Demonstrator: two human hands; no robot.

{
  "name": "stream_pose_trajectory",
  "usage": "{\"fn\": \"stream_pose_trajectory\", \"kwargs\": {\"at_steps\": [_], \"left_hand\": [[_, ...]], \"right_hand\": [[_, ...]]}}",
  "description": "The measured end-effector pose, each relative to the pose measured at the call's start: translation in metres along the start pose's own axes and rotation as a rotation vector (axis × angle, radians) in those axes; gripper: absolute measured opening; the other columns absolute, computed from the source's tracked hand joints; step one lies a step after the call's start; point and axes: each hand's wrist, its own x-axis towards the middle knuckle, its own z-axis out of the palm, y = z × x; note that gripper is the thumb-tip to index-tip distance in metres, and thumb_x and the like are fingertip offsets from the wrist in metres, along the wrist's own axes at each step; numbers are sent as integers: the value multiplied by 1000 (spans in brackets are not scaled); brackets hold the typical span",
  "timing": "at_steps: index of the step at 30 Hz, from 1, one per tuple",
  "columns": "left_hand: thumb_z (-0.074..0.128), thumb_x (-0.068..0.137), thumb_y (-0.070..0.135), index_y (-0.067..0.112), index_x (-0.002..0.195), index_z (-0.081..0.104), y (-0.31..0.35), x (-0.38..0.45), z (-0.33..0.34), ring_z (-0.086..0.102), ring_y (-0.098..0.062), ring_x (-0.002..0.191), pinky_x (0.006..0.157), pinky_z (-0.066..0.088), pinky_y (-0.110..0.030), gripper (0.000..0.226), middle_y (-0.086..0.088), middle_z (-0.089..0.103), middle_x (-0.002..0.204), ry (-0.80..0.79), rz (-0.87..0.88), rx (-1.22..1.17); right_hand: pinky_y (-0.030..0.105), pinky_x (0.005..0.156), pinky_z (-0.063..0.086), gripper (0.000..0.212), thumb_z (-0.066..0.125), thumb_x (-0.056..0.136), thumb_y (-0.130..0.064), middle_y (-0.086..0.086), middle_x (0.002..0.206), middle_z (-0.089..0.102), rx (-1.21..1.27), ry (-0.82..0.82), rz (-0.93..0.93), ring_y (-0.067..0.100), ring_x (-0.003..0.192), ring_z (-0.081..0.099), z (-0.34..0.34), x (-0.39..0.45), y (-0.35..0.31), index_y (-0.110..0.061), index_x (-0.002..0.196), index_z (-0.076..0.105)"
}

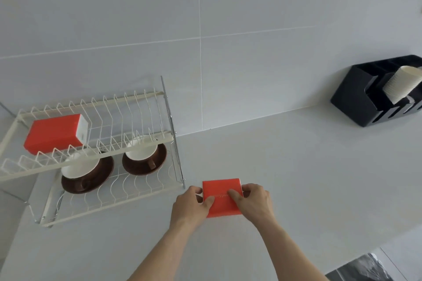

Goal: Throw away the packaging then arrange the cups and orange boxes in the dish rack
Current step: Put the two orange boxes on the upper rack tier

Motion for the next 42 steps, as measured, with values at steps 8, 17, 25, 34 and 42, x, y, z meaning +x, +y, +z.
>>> {"fn": "stream_pose_trajectory", "kwargs": {"at_steps": [8, 17, 25, 34, 42], "left_hand": [[65, 81, 58, 22, 108, 66, 53, 11, -97, 69, -15, 88, 82, 54, -35, 44, 8, 73, 95, 221, 130, -126], [69, 78, 50, 25, 85, 73, 99, 13, -192, 71, -13, 76, 80, 59, -38, 27, 10, 73, 78, 356, 231, -314], [70, 81, 41, 23, 105, 73, 115, 18, -229, 68, -12, 89, 85, 54, -32, 30, 9, 74, 92, 476, 236, -404], [71, 84, 38, 21, 108, 72, 81, 37, -276, 66, -11, 90, 83, 52, -29, 30, 7, 73, 97, 552, 193, -396], [72, 85, 37, 20, 109, 71, 24, 62, -297, 65, -8, 82, 77, 49, -25, 29, 12, 68, 87, 580, 96, -366]], "right_hand": [[29, 71, 48, 39, 72, 76, -56, -5, 84, 71, 55, 136, -204, 16, 80, 64, -32, 5, -112, -22, 94, 77], [30, 71, 44, 37, 68, 79, -53, 0, 82, 71, 110, 308, -373, 22, 79, 61, -60, 1, -219, -18, 88, 77], [29, 69, 39, 33, 66, 82, -47, 4, 79, 69, 145, 360, -398, 26, 77, 59, -53, 3, -267, -16, 85, 75], [29, 72, 40, 35, 64, 84, -49, 4, 81, 68, 126, 264, -457, 26, 80, 58, -4, 4, -309, -16, 86, 74], [35, 66, 46, 47, 57, 88, -47, 9, 69, 63, -102, 177, -528, 33, 72, 61, 64, 5, -333, -5, 69, 63]]}}
